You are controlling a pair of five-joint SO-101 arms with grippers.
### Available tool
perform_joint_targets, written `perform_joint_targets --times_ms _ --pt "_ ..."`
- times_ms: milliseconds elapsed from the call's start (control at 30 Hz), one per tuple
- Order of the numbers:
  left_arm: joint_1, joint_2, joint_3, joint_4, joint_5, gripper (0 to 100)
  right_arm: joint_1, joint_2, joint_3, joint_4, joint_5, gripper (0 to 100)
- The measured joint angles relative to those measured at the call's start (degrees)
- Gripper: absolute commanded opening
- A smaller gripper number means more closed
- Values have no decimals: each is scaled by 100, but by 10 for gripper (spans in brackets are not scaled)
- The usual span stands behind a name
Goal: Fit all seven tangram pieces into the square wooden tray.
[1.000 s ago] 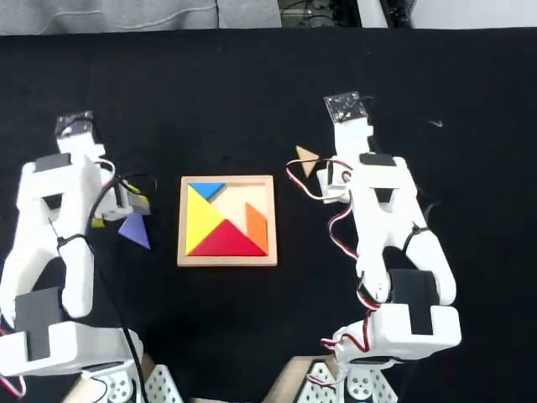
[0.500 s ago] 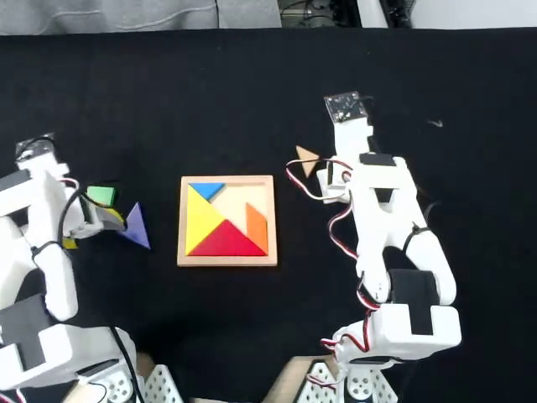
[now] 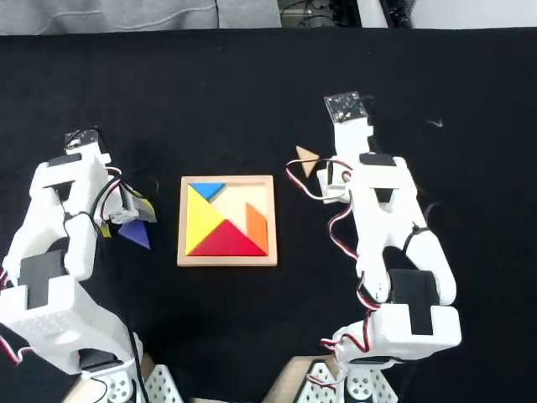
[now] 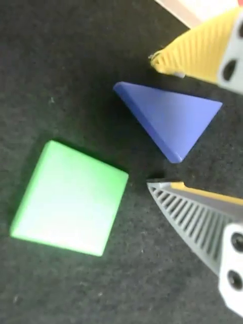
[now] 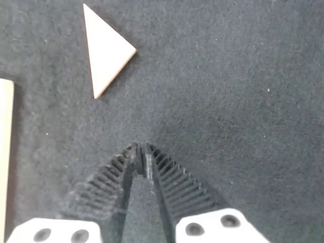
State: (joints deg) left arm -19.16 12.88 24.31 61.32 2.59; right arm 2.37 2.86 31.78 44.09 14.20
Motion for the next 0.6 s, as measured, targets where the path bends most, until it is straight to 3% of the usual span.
perform_joint_targets --times_ms 200,600 --pt "0 35 -26 0 9 197 0 0 0 0 0 12" --pt "185 35 -149 325 9 188 0 0 0 0 0 12"
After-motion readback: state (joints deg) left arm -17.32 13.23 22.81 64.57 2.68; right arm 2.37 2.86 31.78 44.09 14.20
